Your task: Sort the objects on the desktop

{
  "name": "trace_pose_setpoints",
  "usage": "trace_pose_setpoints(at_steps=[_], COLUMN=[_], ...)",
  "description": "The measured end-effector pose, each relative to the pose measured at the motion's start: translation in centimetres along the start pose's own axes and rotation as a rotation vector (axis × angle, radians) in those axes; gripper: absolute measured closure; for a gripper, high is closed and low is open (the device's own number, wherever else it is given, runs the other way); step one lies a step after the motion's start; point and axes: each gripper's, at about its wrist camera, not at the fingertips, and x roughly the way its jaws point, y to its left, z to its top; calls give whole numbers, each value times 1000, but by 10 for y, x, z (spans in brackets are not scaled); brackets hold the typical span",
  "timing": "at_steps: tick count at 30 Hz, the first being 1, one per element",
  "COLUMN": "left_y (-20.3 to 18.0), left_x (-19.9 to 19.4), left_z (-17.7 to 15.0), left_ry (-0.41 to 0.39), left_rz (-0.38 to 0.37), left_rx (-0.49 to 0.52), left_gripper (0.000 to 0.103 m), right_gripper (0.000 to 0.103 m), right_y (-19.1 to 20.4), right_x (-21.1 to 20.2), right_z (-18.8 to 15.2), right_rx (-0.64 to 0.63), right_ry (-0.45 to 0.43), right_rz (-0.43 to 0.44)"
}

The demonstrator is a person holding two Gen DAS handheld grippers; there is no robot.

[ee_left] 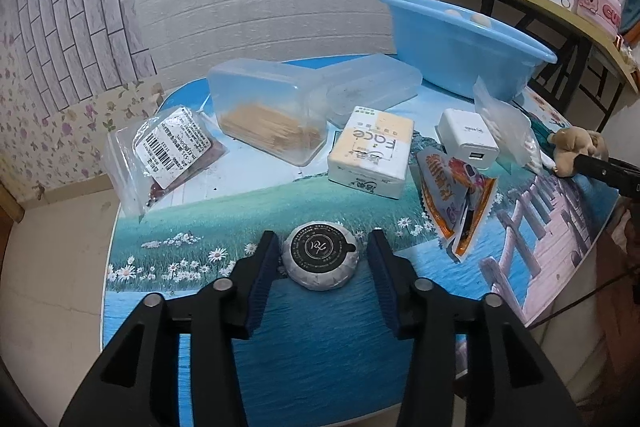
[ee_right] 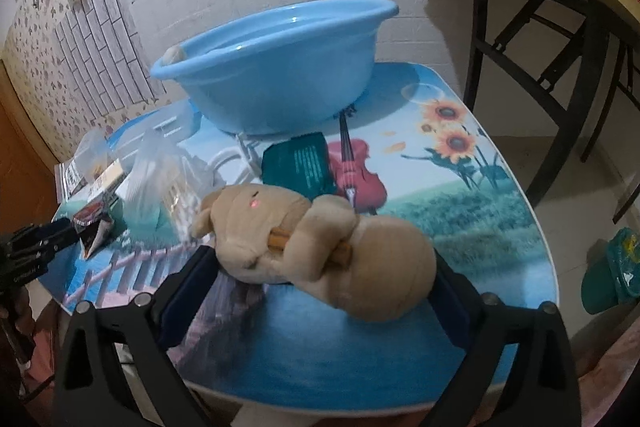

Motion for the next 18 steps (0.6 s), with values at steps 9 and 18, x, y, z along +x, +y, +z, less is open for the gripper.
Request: trace_pose_setpoints(at_steps=[9,18], left_y=[-4,-7], left_x=[3,4], left_z=[-2,-2], left_ry=[-11,-21], left_rz=[11,12], left_rx=[-20,-18], left_gripper=[33,30], right_gripper=[0,0], right_y=[18,32], right_x=[9,23], right_z=[0,7], right_rx=[-87,-98], right_ry=[2,-11], right_rz=[-35,-84])
